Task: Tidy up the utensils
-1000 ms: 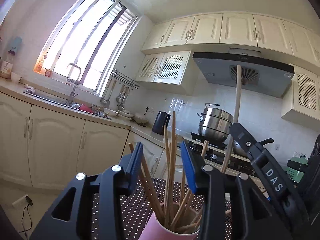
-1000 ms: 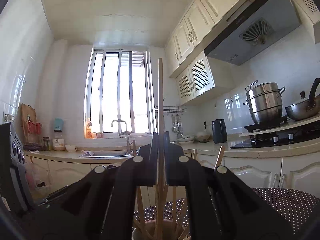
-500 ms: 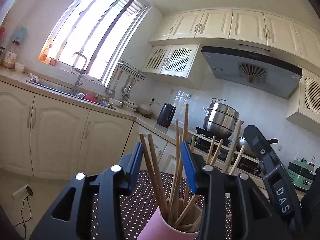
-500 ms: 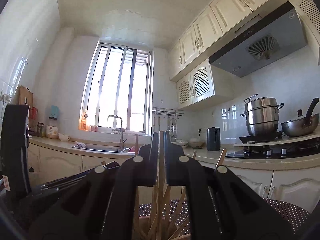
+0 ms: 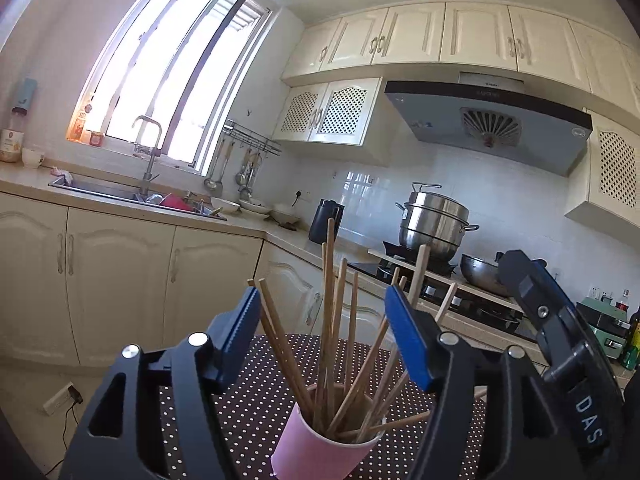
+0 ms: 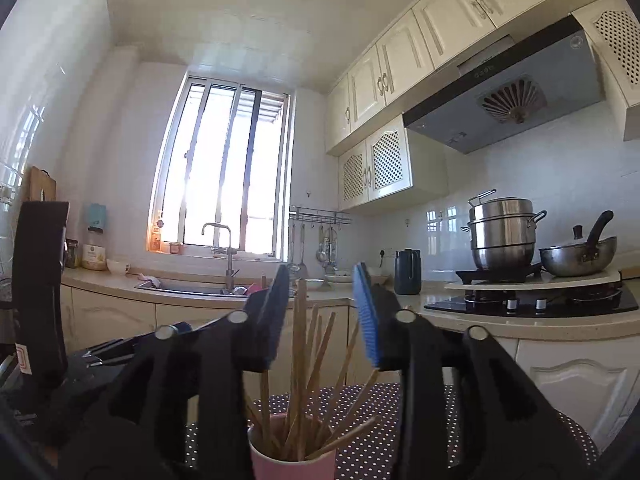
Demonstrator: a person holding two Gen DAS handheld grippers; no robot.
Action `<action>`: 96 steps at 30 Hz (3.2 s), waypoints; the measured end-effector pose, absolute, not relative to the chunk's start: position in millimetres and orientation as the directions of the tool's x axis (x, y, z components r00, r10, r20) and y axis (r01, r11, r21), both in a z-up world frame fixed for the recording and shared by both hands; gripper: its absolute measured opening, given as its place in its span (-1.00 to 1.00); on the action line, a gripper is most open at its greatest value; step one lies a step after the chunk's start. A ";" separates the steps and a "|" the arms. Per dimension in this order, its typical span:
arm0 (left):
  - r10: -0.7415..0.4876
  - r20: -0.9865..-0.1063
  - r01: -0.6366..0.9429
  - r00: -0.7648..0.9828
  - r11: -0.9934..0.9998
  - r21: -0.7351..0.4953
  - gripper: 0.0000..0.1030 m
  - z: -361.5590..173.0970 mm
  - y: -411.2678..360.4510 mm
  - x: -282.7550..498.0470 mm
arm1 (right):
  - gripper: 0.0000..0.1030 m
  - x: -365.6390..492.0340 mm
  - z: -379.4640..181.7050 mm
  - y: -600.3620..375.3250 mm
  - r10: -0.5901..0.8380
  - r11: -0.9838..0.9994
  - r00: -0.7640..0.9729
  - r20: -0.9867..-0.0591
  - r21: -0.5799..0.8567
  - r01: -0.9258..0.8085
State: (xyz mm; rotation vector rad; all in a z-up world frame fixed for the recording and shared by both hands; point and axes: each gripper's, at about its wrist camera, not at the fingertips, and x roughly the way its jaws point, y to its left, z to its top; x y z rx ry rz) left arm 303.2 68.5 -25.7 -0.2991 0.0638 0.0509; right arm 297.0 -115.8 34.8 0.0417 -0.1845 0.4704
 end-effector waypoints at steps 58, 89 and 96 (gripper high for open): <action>0.124 -0.106 -0.124 0.987 0.992 0.006 0.49 13.3 2.8 69.2 | 0.70 103.1 49.7 -169.2 0.294 0.955 0.944 -0.149 0.000 -0.298; 0.130 -0.103 -0.129 0.986 0.992 0.020 0.49 12.3 2.6 70.2 | 0.70 105.5 49.8 -173.3 0.292 0.955 0.942 -0.165 0.003 -0.296; 0.129 -0.105 -0.128 0.986 0.992 0.020 0.49 11.8 2.4 70.6 | 0.70 105.4 50.1 -173.5 0.290 0.956 0.942 -0.168 0.002 -0.294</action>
